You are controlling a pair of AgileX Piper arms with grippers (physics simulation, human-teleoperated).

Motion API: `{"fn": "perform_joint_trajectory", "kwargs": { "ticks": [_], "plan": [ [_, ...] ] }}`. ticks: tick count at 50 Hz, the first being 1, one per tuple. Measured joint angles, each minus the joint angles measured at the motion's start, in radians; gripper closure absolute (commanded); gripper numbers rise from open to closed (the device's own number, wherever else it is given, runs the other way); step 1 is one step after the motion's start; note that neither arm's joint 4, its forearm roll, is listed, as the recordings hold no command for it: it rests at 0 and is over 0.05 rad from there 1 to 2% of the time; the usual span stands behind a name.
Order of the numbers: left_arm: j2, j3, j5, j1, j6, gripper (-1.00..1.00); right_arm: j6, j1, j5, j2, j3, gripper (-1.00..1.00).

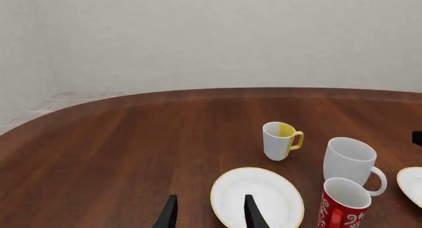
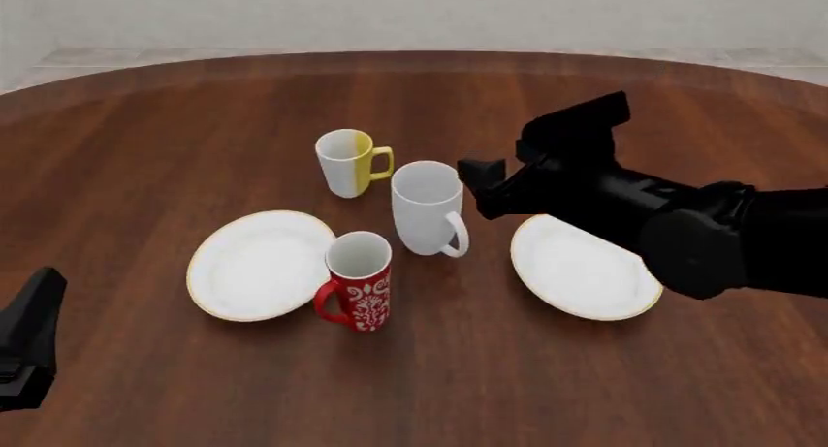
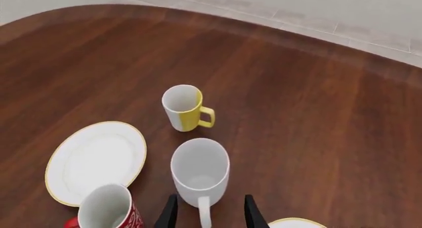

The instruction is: Put the white mug on the left plate.

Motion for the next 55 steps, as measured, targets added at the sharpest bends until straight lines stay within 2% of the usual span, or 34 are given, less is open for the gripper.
{"fn": "perform_joint_trajectory", "kwargs": {
  "ticks": [55],
  "plan": [
    [0.000,0.000,0.000,0.000,0.000,-1.00,0.045,0.011,-0.080,0.136,-0.004,-1.00]
  ]
}}
